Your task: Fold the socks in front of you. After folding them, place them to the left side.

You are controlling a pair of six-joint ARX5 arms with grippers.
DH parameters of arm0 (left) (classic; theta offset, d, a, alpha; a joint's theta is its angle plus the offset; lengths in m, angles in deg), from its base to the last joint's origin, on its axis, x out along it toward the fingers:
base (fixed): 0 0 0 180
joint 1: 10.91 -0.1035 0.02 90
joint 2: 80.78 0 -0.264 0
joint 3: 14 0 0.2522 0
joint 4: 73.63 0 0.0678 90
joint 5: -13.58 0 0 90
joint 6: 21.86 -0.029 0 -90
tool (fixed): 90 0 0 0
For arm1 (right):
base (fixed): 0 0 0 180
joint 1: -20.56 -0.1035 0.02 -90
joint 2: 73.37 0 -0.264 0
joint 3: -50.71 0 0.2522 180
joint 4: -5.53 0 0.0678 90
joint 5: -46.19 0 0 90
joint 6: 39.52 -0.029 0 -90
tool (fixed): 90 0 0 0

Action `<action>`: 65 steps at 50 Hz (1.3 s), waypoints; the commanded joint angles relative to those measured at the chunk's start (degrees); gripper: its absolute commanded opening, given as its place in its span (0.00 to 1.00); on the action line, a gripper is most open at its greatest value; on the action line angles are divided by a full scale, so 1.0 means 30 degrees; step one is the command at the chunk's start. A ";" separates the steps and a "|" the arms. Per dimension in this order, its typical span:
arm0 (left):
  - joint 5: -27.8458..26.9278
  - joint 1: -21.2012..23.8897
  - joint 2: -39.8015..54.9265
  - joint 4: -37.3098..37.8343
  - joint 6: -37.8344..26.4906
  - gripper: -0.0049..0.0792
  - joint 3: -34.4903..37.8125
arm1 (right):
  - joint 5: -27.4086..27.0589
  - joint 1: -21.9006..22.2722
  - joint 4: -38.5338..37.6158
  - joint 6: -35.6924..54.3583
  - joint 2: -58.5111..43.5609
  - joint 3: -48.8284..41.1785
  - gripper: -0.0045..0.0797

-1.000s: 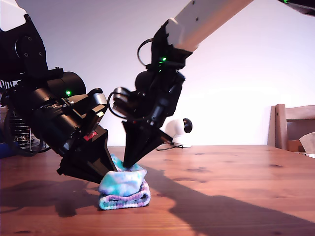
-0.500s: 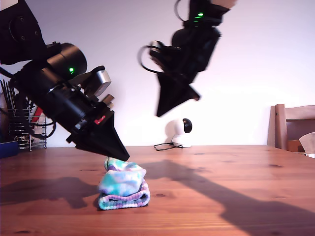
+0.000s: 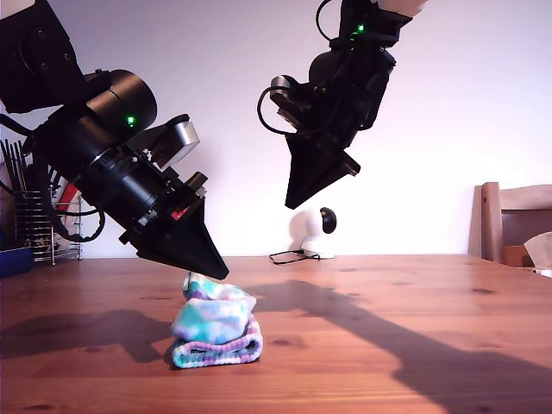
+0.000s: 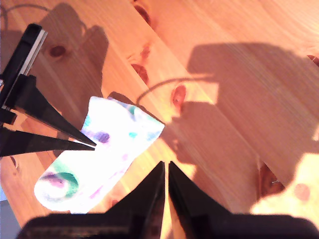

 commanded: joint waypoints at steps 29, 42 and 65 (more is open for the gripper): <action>0.2302 0.0109 0.2259 0.0750 -0.2324 0.04 0.0328 | 0.0058 -0.0146 -0.0219 0.0146 -0.0051 0.0066 0.04; 0.4306 -0.1100 0.2259 0.3592 -0.4022 0.04 0.0328 | 0.0058 -0.0066 -0.0342 0.0284 -0.0051 0.0066 0.04; 0.9282 -0.3832 0.2259 0.7898 -0.5865 0.04 0.0328 | 0.0204 0.0466 -0.0437 0.0299 -0.0051 0.0066 0.04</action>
